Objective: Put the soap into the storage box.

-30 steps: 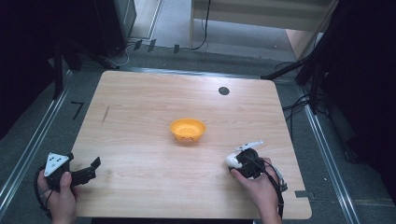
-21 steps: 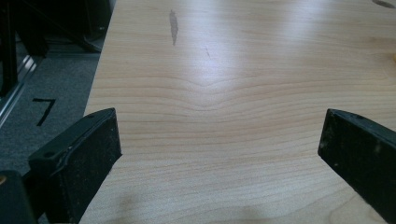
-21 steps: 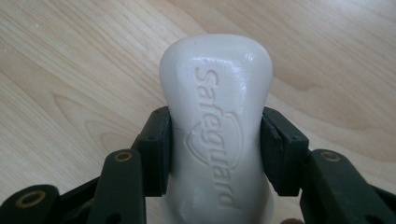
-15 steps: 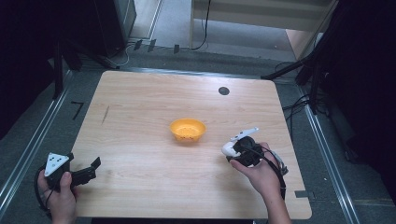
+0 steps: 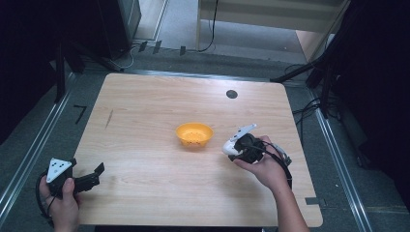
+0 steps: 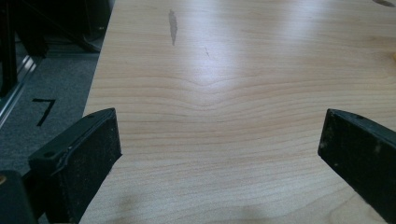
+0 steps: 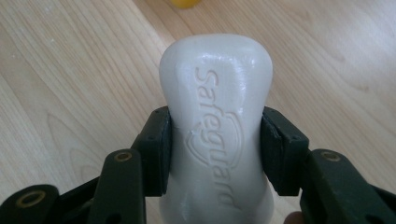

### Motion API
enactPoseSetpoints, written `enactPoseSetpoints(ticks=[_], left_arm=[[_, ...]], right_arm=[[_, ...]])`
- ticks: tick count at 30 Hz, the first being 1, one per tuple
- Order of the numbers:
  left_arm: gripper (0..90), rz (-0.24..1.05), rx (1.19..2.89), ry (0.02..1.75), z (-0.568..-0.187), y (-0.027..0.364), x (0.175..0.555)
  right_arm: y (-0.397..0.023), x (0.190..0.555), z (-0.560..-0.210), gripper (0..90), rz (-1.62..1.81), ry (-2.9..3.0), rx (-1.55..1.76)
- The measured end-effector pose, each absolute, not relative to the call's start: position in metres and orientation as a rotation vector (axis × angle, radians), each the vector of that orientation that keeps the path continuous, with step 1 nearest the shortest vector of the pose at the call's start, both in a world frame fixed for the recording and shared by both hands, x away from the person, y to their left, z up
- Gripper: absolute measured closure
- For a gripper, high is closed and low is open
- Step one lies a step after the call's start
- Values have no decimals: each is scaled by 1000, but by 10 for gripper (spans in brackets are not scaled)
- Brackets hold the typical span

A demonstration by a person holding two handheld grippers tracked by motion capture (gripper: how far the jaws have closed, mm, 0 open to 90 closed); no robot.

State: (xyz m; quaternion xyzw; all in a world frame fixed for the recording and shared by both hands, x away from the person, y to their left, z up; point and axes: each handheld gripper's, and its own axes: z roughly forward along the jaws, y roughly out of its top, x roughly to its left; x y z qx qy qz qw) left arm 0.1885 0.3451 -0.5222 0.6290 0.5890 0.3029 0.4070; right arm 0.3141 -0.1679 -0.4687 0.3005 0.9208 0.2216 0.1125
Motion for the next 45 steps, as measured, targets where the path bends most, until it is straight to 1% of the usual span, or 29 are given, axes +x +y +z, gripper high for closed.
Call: enactPoseSetpoints(ticks=[8,13,32,38,45], left_arm=[[0,761,1586,1483,-522,345,188],[0,761,1587,1483,-522,345,188],[0,756,1589,1486,-522,345,189],[0,813,1649,1464,-522,337,189],[0,805,1648,1467,-522,338,189]], right_arm=[[-157,323,-463,514,682,2716,756],[-146,334,-454,514,708,2726,683],[-108,355,-438,513,690,2753,467],[-101,364,-434,513,681,2754,415],[-82,372,-437,513,676,2781,348]])
